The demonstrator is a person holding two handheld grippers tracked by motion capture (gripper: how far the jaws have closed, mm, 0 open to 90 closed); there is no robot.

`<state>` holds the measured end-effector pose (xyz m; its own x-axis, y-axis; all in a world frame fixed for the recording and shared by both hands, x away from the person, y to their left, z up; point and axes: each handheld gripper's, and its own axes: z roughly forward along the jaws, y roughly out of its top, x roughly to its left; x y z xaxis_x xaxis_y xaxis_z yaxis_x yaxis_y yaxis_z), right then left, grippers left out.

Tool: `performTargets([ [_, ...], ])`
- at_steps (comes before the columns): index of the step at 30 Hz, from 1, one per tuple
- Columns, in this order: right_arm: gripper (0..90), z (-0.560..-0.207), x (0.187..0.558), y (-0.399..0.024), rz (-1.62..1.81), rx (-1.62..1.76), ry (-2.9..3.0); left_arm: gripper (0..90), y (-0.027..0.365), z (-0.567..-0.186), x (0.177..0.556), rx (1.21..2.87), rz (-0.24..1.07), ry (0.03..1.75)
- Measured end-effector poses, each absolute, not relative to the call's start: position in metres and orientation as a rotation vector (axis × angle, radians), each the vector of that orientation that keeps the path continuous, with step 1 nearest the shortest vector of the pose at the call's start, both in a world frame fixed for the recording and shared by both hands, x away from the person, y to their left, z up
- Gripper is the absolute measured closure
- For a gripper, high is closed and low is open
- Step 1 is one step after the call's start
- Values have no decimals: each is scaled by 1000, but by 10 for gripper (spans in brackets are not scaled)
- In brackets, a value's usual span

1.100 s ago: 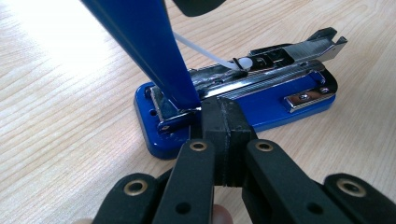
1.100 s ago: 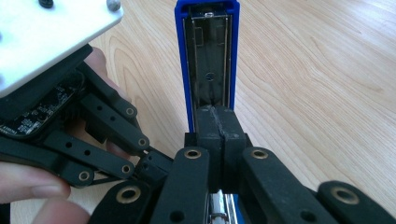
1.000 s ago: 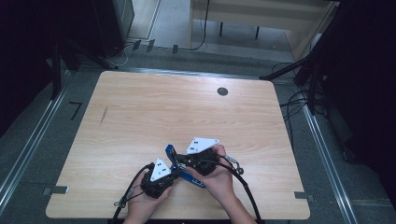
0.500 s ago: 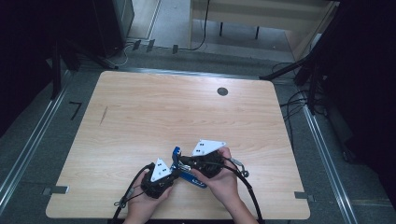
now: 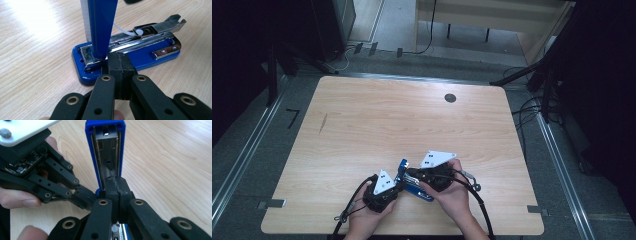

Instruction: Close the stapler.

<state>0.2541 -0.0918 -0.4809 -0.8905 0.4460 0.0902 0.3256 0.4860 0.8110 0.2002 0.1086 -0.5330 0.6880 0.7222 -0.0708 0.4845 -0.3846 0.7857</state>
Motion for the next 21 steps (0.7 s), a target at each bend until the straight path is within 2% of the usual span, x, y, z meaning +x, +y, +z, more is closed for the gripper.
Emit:
performTargets([
  [10, 900, -457, 261, -101, 1409, 701, 2516, 900, 108, -533, 200, 2058, 362, 926],
  [21, 900, -436, 268, -87, 1435, 693, 2470, 900, 108, -533, 200, 2056, 364, 927],
])
